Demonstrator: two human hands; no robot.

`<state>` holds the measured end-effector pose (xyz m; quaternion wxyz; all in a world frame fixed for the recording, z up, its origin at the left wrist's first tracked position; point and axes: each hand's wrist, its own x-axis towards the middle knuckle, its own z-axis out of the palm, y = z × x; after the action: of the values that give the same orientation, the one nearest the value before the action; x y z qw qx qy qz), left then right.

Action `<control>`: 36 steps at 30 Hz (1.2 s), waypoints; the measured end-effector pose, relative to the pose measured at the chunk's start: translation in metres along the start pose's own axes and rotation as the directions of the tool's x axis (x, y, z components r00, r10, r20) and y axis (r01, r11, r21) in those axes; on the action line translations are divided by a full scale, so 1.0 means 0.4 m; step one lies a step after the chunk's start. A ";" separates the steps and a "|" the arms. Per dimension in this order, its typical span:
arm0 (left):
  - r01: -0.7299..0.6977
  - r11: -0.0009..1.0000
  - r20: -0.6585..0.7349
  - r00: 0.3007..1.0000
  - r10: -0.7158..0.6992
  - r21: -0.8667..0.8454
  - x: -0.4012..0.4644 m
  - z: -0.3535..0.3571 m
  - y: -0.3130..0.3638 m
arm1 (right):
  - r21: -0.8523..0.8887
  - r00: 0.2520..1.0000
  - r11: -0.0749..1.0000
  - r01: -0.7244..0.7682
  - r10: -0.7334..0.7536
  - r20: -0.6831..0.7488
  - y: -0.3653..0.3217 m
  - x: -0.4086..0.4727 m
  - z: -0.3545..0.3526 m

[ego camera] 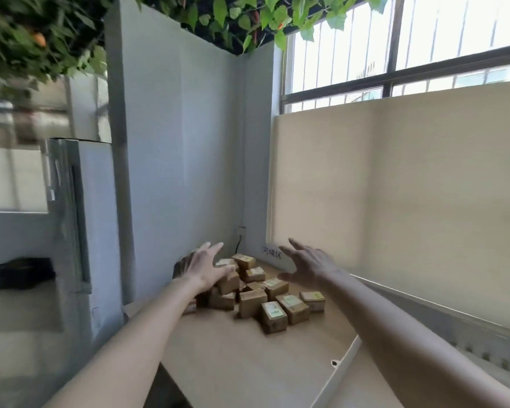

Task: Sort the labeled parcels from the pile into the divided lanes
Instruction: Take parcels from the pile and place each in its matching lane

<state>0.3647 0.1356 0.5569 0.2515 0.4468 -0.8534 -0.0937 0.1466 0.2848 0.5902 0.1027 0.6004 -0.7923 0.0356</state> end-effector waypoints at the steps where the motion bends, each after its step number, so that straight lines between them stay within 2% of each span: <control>1: 0.019 1.000 -0.009 1.000 -0.019 0.001 0.000 -0.023 -0.048 | 0.007 1.000 1.000 0.017 -0.017 0.000 -0.043 0.028 0.004; 9: 0.128 0.992 -0.047 0.991 -0.128 -0.008 0.006 -0.131 -0.363 | -0.009 0.991 0.991 0.135 -0.135 -0.007 -0.321 0.225 0.047; 15: 0.182 0.983 -0.010 0.983 -0.182 0.001 0.084 -0.104 -0.516 | -0.010 0.985 0.985 0.174 -0.173 0.014 -0.419 0.368 0.120; 24: 0.158 0.982 0.059 0.985 -0.164 0.101 0.366 0.025 -0.673 | 0.013 0.991 0.992 0.127 -0.127 0.042 -0.413 0.704 0.288; 31: 0.080 0.993 0.132 0.987 -0.091 0.087 0.731 0.146 -0.727 | 0.021 0.996 0.999 0.038 -0.040 0.075 -0.319 1.032 0.393; 36: 0.021 0.997 0.154 0.988 -0.032 0.071 0.921 0.234 -0.741 | -0.002 0.997 1.000 -0.007 0.007 0.080 -0.275 1.190 0.453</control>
<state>0.3540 -0.3417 0.4901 0.1676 0.4579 -0.8671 -0.1017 0.1077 -0.2275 0.5036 0.0714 0.5984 -0.7979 0.0114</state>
